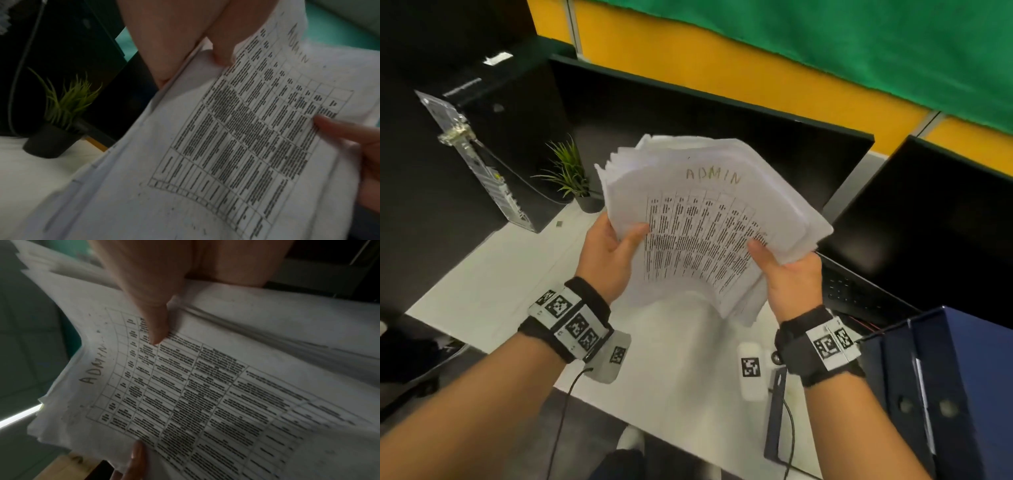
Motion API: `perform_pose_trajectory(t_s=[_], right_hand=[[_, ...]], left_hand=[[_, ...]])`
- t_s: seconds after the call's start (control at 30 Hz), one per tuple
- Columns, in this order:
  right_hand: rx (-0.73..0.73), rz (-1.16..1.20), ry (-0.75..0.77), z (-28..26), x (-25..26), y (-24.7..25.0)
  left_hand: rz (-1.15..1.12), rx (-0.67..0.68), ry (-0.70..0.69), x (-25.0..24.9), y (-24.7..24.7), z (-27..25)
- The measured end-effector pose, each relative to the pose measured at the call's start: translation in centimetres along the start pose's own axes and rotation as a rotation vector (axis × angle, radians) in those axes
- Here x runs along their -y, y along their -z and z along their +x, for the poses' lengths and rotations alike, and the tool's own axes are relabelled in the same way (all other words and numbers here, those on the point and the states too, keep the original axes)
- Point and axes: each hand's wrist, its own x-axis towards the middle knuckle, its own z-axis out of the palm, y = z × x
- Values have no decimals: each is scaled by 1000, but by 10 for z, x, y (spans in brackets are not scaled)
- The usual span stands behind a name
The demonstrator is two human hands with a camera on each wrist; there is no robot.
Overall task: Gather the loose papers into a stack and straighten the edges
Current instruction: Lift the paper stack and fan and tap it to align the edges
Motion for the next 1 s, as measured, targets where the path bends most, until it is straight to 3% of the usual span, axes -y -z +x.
perform_pose_trajectory(t_s=[0.13, 0.3, 0.43, 0.5, 0.57, 0.7, 0.9, 1.0], right_hand=[[-25, -88, 11, -15, -10, 3], [-106, -127, -29, -15, -17, 0], [-121, -155, 0, -13, -9, 0], [-147, -125, 28, -13, -2, -3], [-174, -96, 76, -13, 6, -8], [-224, -160, 203, -14, 14, -18], [-267, -247, 241, -10, 14, -20], [-288, -247, 228, -10, 12, -21]], left_hand=[[45, 159, 28, 17, 3, -16], [-76, 207, 90, 13, -11, -24], [-169, 112, 63, 1, -15, -16], [-183, 37, -17, -10, -18, -14], [-162, -48, -103, -20, -23, -11], [-150, -225, -123, -34, -33, -6], [-92, -316, -72, -35, -40, -1], [-10, -291, -111, -33, -39, 0]])
